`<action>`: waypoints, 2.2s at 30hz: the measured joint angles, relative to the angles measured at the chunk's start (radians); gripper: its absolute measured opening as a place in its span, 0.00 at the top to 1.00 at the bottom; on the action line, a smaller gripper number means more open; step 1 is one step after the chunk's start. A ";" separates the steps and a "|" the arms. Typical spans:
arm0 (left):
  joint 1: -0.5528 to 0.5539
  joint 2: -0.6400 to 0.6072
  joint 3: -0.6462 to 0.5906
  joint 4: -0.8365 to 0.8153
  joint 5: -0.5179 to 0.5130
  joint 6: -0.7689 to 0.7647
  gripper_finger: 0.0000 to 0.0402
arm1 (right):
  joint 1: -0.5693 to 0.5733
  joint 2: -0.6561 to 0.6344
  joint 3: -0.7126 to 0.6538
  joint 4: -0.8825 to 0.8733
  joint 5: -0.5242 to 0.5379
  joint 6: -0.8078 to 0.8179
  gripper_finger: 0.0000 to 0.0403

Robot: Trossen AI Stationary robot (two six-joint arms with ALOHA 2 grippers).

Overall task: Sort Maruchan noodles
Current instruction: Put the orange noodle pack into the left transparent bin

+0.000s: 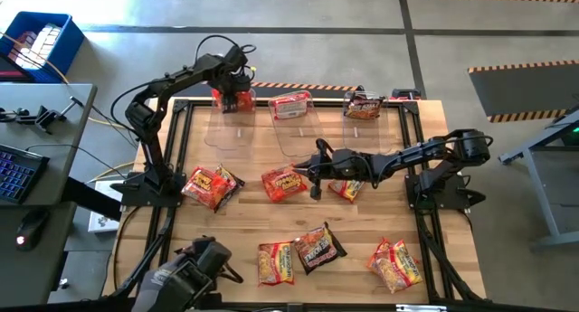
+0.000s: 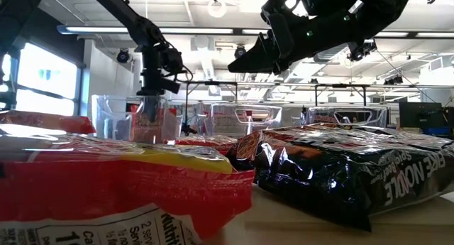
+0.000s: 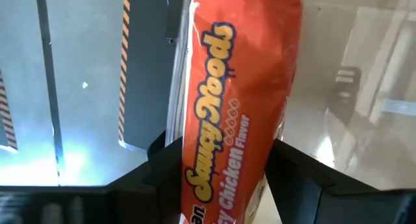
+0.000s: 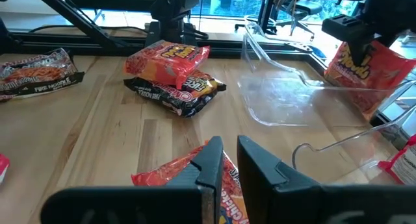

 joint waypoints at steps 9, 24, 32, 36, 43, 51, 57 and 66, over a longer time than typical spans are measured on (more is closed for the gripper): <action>0.002 -0.001 -0.001 -0.016 0.048 -0.069 0.49 | 0.000 0.000 0.000 0.000 -0.020 0.008 0.93; -0.017 -0.017 -0.002 0.053 -0.038 -0.023 0.47 | 0.000 0.000 0.000 0.000 -0.022 0.019 0.93; -0.018 -0.025 -0.002 0.060 -0.062 -0.014 0.47 | 0.000 0.000 0.000 -0.001 -0.028 0.030 0.93; -0.018 -0.055 -0.002 0.065 -0.053 -0.014 0.47 | 0.000 0.000 0.000 -0.001 -0.030 0.030 0.93; -0.007 -0.082 -0.002 0.065 0.012 -0.055 0.47 | 0.000 0.000 0.000 -0.001 -0.030 0.030 0.93; -0.006 -0.068 -0.004 0.057 0.017 -0.079 0.47 | 0.003 0.000 0.000 -0.001 -0.029 0.037 0.93; -0.028 -0.068 -0.004 0.050 -0.030 -0.082 0.47 | 0.010 0.000 0.000 -0.001 -0.029 0.045 0.93; -0.081 -0.068 -0.004 0.051 -0.060 -0.119 0.47 | 0.026 0.000 0.000 -0.009 -0.029 0.053 0.93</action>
